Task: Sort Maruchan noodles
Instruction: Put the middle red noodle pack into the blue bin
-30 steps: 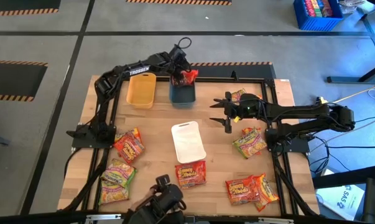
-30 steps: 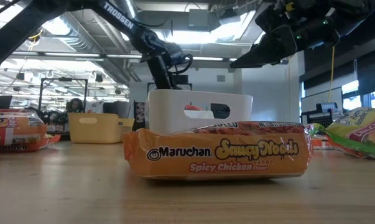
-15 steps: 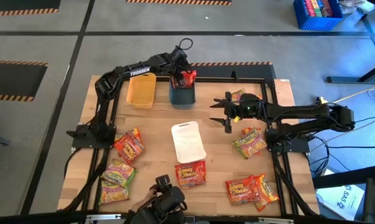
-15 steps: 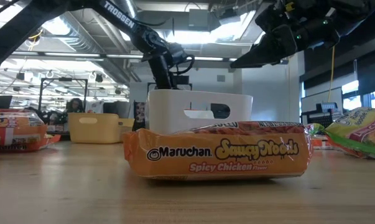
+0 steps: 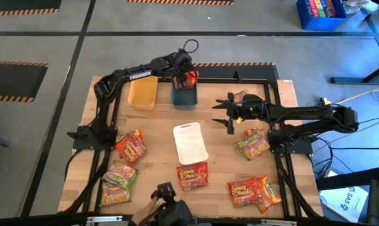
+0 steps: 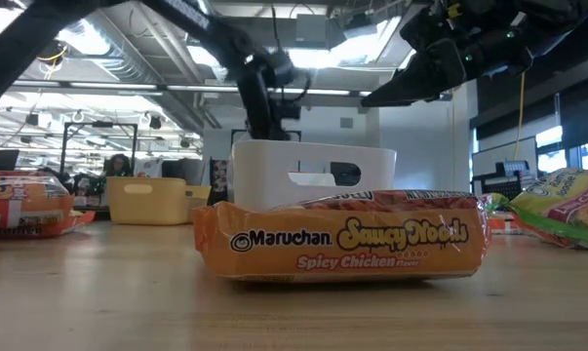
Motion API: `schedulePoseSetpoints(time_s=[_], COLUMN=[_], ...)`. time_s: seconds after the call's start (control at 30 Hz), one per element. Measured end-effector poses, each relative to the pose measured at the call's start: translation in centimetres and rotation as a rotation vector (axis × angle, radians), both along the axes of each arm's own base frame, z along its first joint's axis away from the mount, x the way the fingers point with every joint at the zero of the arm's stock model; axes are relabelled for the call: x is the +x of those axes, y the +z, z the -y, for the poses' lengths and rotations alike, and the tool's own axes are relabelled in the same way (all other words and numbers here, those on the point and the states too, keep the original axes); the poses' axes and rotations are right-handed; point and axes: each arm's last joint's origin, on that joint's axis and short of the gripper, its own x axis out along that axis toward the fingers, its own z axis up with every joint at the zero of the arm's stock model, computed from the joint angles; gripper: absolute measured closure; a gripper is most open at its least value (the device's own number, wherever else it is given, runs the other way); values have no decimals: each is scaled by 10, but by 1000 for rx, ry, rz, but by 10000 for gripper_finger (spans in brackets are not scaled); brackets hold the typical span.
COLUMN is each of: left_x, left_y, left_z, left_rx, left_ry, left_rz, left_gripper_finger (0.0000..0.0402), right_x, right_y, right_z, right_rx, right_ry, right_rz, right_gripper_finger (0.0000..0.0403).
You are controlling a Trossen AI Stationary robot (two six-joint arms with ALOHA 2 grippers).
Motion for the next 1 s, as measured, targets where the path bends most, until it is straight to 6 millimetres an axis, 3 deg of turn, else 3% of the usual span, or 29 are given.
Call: schedulePoseSetpoints(time_s=[0.27, 0.4, 0.6, 0.8, 1.0], left_x=[-9, -18, -45, -73, -88], left_y=[78, 95, 86, 62, 34], left_z=[67, 107, 163, 216, 260], left_rx=[21, -15, -105, -161, -221], left_ry=[-85, -126, -168, -263, -398], left_rz=[195, 232, 368, 509, 532], left_gripper_finger=[204, 204, 204, 204, 204], right_x=[0, 2, 5, 6, 8], right_y=[0, 0, -1, 0, 6], right_z=[0, -8, -30, -50, -59], right_rx=[41, 56, 56, 142, 232], right_ry=[-12, 24, 116, 170, 180], right_rz=[3, 2, -5, -8, 15], right_gripper_finger=[162, 162, 162, 162, 162])
